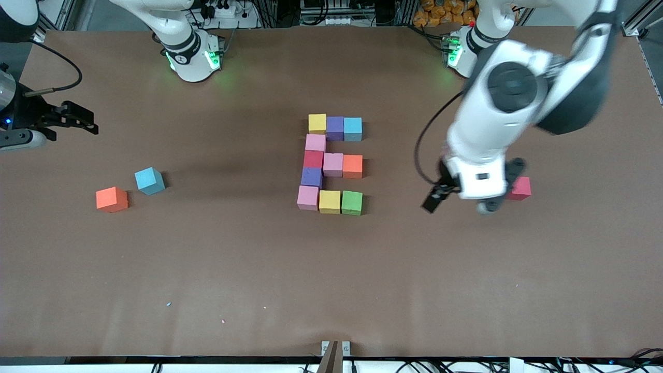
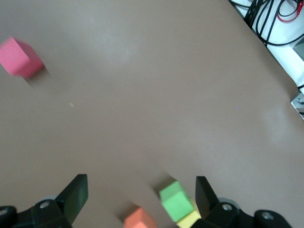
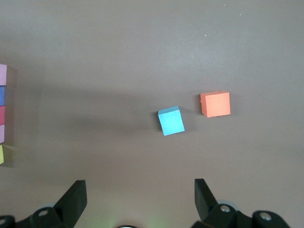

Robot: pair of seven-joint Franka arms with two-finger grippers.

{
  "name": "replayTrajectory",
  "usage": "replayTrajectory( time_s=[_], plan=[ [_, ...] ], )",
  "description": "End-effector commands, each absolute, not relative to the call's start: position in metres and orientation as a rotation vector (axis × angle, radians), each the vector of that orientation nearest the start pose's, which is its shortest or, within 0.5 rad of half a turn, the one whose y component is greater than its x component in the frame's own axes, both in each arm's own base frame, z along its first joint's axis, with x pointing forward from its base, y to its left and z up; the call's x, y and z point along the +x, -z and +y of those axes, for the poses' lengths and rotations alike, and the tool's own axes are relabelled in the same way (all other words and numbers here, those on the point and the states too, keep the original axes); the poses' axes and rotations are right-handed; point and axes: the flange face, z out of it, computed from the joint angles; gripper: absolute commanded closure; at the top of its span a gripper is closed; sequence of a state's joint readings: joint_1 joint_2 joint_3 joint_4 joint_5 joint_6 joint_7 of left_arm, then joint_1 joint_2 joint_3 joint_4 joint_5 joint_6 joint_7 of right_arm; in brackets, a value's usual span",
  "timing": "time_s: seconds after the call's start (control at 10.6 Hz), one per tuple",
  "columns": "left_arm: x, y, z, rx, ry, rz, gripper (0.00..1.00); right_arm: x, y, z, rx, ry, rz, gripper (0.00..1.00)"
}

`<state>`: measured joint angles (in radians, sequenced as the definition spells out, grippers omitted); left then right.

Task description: Arrange 11 blocks into digit 3

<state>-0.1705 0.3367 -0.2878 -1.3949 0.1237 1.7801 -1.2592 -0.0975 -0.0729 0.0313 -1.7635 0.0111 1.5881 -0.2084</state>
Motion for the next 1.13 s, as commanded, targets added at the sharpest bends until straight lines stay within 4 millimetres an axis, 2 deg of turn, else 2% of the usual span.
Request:
replayTrajectory(
  time_s=[0.0, 0.09, 0.19, 0.28, 0.47, 0.57, 0.75, 0.85, 1.04],
  plan=[
    [0.604, -0.561, -0.195, -2.988, 0.017, -1.02, 0.0, 0.524, -0.58, -0.031, -3.124, -0.15, -0.248, 0.0],
    [0.6, -0.576, -0.173, -2.998, 0.014, -0.962, 0.0, 0.524, -0.58, -0.031, -3.124, -0.15, -0.248, 0.0],
    [0.594, -0.583, -0.168, -3.013, -0.003, -0.887, 0.0, 0.524, -0.58, -0.031, -3.124, -0.15, -0.248, 0.0],
    [0.588, -0.594, -0.152, -3.019, -0.015, -0.816, 0.0, 0.524, -0.58, -0.031, -3.124, -0.15, -0.245, 0.0],
    [0.57, -0.616, -0.115, -3.093, -0.096, -0.52, 0.0, 0.525, -0.579, -0.032, -3.123, -0.152, -0.245, 0.0],
    [0.56, -0.627, -0.095, -3.126, -0.118, -0.464, 0.0, 0.525, -0.579, -0.032, -3.123, -0.152, -0.245, 0.0],
    [0.532, -0.643, -0.087, -3.122, -0.096, -0.451, 0.0, 0.525, -0.579, -0.031, -3.122, -0.152, -0.245, 0.0],
    [0.521, -0.648, -0.077, -3.114, -0.084, -0.472, 0.0, 0.525, -0.579, -0.031, -3.122, -0.152, -0.245, 0.0],
    [0.502, -0.649, -0.076, -3.113, -0.082, -0.348, 0.0, 0.525, -0.578, -0.031, -3.122, -0.154, -0.245, 0.0]
  ],
)
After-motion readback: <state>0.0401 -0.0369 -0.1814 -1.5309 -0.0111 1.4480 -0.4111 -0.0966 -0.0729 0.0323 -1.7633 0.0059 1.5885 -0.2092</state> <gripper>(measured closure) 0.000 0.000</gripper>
